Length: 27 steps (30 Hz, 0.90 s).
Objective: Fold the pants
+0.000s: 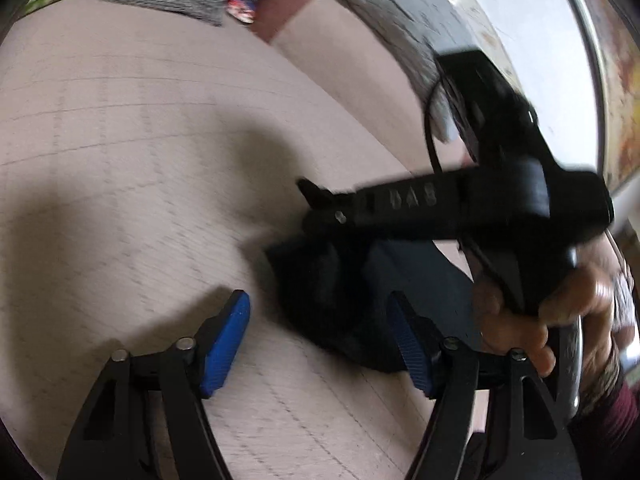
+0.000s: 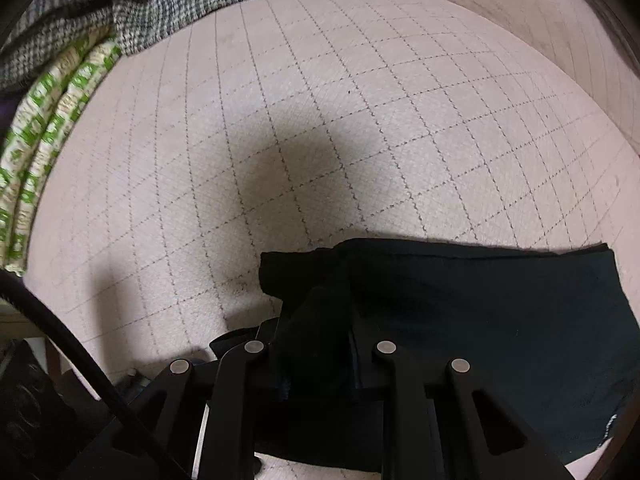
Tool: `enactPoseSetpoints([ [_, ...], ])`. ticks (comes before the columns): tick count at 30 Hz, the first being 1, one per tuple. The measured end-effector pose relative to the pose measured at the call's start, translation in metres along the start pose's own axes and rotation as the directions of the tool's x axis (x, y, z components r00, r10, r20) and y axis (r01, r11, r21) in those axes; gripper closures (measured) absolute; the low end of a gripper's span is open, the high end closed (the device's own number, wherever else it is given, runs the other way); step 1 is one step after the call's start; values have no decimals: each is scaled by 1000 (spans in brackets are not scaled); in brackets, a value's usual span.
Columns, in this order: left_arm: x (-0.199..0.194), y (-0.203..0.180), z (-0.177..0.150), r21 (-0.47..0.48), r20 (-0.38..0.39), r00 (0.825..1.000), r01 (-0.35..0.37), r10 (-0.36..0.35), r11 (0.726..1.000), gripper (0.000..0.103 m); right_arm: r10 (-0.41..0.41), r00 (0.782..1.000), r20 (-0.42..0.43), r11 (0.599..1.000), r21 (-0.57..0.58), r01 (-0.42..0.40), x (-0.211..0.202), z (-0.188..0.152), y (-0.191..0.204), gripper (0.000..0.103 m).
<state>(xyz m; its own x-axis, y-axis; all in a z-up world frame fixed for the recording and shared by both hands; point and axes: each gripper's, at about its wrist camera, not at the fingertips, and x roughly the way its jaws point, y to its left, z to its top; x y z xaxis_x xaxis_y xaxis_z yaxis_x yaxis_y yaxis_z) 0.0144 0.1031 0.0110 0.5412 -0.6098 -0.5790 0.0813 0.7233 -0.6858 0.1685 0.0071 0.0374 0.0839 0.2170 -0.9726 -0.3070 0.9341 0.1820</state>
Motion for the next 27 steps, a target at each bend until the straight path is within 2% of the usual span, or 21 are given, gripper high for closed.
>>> enactPoseSetpoints([
  [1,4,-3,-3,3,-18,1000,22,-22,1000,52,9,1000,6,1000,3,-9,-3,-2,-3,81],
  [2,8,-6,-6,2,-34,999,31,-30,1000,57,17,1000,13,1000,6,-17,-7,-5,-7,81],
  [6,18,-26,-13,24,-64,998,16,-14,1000,57,48,997,52,998,27,-49,-33,-24,-39,81],
  [11,17,-55,-22,72,-65,998,16,-12,997,57,36,994,103,997,65,-43,-49,-44,-68,81],
  [14,20,-64,-27,83,-82,997,6,0,997,57,33,991,130,992,114,-48,-60,-58,-107,81],
  [18,23,-71,-32,93,-100,995,-15,24,996,57,-25,986,167,984,175,-5,-59,-75,-149,81],
  [20,25,-75,-33,91,-108,994,-24,34,996,54,-68,983,171,975,218,29,-55,-85,-174,77],
  [21,25,-77,-35,91,-111,993,-30,40,995,53,-93,979,180,965,260,44,-54,-92,-190,66],
  [23,25,-80,-37,98,-115,992,-44,55,994,52,-132,971,197,933,357,55,-57,-104,-216,52],
  [26,26,-85,-36,112,-115,990,-63,76,992,51,-146,947,285,886,464,-3,-78,-125,-244,51],
  [27,27,-88,-37,118,-117,990,-70,84,991,51,-142,932,333,876,481,-38,-91,-134,-250,55],
])
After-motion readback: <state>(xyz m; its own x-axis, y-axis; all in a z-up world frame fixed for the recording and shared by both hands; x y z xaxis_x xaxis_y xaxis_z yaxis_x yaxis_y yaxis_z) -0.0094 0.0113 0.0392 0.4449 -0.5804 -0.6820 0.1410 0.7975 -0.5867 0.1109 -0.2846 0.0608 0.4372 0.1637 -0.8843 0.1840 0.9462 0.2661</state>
